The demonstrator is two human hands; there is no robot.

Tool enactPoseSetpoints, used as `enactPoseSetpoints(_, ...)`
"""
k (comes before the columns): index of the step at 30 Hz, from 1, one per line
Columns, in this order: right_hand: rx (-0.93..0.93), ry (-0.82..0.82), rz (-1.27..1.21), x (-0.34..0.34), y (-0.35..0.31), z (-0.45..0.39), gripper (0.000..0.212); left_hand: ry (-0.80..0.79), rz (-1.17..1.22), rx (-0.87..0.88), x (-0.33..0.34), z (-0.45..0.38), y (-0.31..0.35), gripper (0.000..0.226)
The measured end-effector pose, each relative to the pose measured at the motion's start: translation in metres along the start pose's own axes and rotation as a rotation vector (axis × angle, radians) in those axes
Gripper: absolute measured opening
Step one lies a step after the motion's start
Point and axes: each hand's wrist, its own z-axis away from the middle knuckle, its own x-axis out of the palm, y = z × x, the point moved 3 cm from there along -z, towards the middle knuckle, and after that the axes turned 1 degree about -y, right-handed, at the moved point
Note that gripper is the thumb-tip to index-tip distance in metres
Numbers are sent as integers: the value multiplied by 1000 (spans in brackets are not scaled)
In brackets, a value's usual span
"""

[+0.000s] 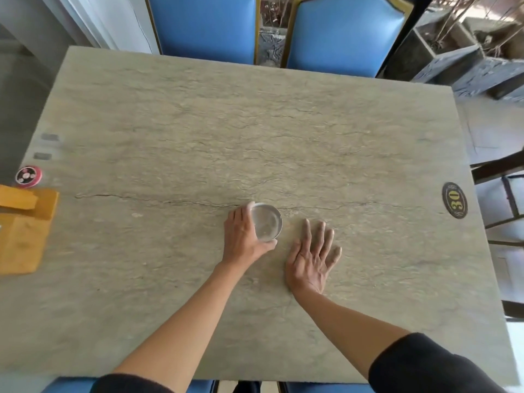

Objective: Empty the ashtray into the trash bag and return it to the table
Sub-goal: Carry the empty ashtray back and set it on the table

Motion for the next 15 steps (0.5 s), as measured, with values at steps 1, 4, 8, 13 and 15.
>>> enactPoseSetpoints(1,4,-10,-1,0,0,-1,59,5,-4,-2,0,-5,0,106)
enactPoseSetpoints(4,7,-15,-11,0,-2,-1,58,19,-10,-20,1,-17,0,107)
enactPoseSetpoints(8,15,-17,-7,0,-2,-2,58,29,-20,-16,2,-36,-3,109)
enactPoseSetpoints(13,17,-7,-4,0,-2,-3,58,13,-10,-16,2,-58,-2,112)
enactPoseSetpoints(15,21,-10,-3,0,-2,-3,58,5,-4,-12,1,-65,0,113)
